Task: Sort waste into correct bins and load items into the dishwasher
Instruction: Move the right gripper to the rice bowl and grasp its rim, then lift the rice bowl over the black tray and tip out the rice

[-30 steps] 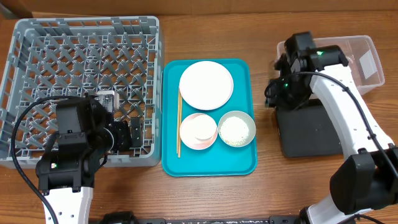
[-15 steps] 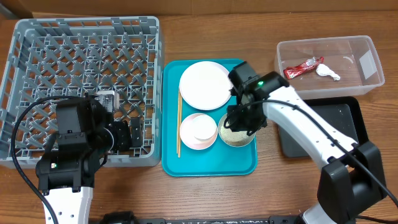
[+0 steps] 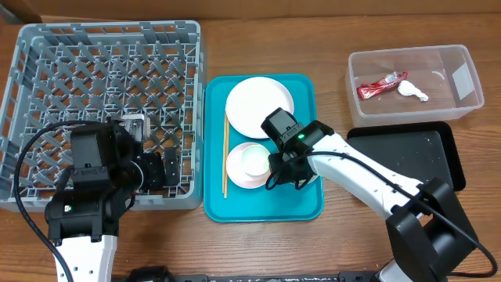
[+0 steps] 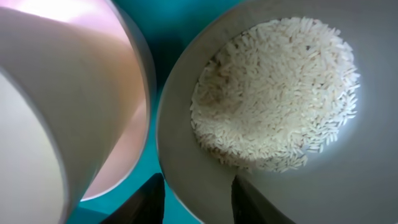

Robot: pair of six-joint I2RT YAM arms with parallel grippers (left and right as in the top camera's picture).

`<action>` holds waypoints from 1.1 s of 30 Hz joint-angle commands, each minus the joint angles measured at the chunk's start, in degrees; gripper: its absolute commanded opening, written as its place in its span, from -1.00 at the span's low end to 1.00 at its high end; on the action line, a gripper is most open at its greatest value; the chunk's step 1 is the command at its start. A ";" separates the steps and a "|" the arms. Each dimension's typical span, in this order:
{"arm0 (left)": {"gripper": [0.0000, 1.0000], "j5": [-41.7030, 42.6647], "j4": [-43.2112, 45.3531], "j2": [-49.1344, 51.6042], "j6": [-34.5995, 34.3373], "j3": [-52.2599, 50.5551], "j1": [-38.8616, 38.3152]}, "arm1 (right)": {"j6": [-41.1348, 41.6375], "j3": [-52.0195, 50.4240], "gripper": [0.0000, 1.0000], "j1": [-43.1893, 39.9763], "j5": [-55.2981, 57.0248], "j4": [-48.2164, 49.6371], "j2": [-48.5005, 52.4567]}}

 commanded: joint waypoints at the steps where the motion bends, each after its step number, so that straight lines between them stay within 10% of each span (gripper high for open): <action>1: 1.00 0.70 0.04 0.17 -1.01 1.33 -0.09 | -2.27 -0.70 -0.26 0.55 0.79 0.28 0.90; 15: 1.00 0.70 0.04 0.17 -1.01 1.33 -0.09 | -2.89 -4.39 -0.45 0.87 3.54 3.82 1.11; 22: 1.00 0.70 0.04 0.17 -1.03 1.33 -0.11 | -2.86 -4.39 -0.92 0.87 5.95 4.90 1.09; 33: 1.00 0.70 0.07 0.17 -1.01 1.33 -0.09 | -2.56 0.24 -0.93 0.26 7.41 0.98 -0.79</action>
